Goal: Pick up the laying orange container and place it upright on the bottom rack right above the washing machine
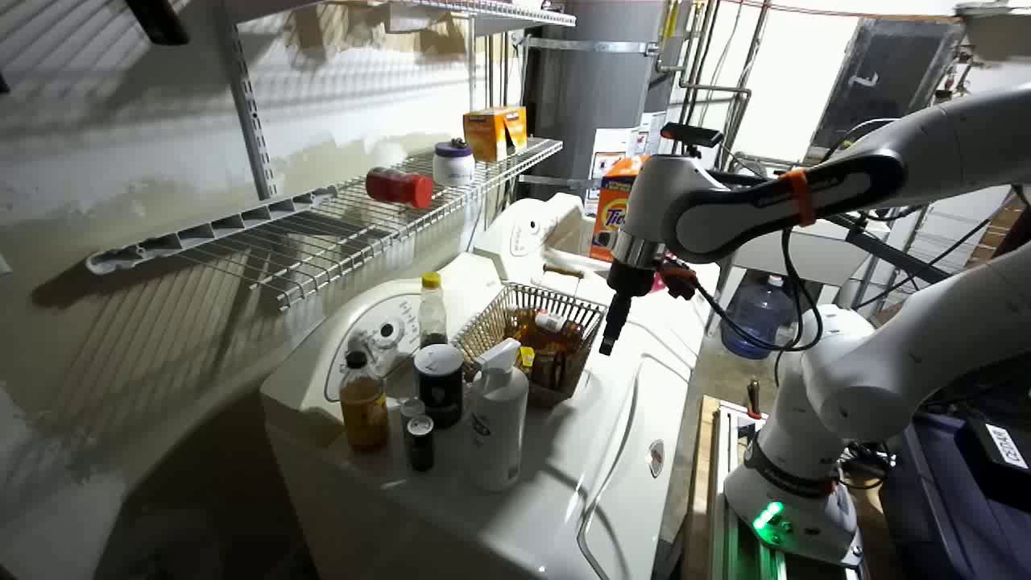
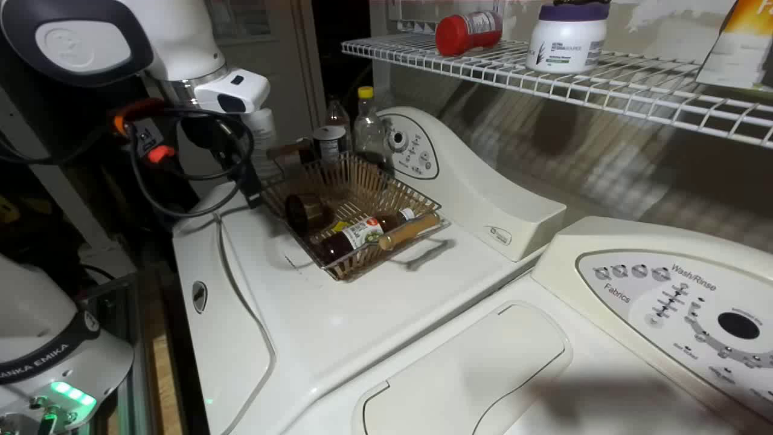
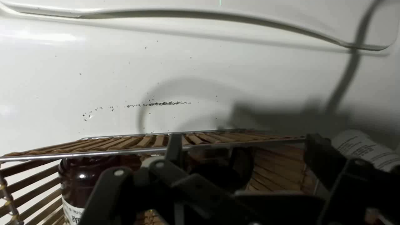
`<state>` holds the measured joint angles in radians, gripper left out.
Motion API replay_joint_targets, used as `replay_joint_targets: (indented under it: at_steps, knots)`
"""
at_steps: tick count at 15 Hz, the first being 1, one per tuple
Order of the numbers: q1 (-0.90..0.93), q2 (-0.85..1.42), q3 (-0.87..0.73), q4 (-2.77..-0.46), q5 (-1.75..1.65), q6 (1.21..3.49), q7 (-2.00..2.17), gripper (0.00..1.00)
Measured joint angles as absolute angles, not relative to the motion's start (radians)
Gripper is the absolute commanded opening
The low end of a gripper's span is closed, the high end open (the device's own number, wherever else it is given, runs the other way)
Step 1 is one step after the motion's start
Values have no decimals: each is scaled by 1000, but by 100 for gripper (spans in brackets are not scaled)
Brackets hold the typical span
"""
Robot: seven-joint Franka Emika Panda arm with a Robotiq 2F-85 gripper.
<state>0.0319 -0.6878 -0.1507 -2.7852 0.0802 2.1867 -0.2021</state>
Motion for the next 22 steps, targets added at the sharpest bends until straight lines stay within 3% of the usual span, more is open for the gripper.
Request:
replay_joint_targets:
  at_steps: [8,12,17,22]
  knots:
    - [31,-682,-146,-2788,79,2189,-203,100]
    - [43,-684,-56,-2742,20,2220,-221,100]
    - [63,-667,93,-2613,-125,2226,-208,100]
    - [62,-565,144,-2423,-288,2300,-209,100]
